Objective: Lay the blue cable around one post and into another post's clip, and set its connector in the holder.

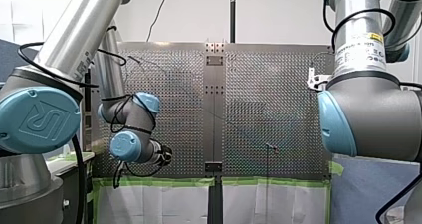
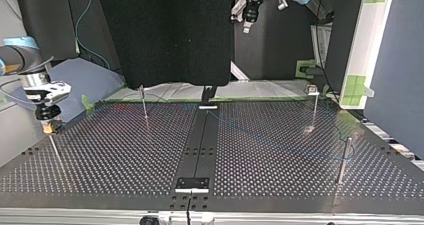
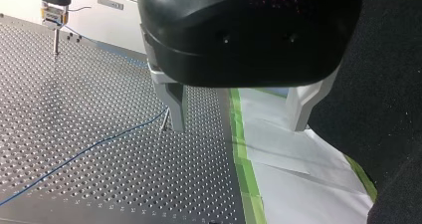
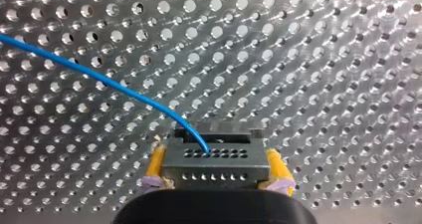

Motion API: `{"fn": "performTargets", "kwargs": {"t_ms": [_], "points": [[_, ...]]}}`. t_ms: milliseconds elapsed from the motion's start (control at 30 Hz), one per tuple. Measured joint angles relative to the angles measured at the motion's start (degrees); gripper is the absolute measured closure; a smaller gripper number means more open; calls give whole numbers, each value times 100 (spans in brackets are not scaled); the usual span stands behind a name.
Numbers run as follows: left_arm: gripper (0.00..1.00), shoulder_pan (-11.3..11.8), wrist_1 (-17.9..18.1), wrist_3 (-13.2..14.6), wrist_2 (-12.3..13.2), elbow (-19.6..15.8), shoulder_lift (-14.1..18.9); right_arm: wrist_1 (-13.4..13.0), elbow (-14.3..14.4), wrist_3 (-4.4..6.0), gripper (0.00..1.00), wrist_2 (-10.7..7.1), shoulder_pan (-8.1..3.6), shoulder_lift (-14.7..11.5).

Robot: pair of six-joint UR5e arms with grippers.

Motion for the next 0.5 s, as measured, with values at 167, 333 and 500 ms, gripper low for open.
{"fn": "performTargets", "kwargs": {"t_ms": [167, 333, 500], "points": [[0, 0, -4, 0, 0, 1, 0, 56, -52, 1, 100, -2, -3, 8], [0, 2, -4, 0, 0, 2, 0, 73, -61, 1, 100, -2, -3, 11], [0, 6, -4, 0, 0, 2, 0, 71, -64, -37, 100, -2, -3, 17]]}}
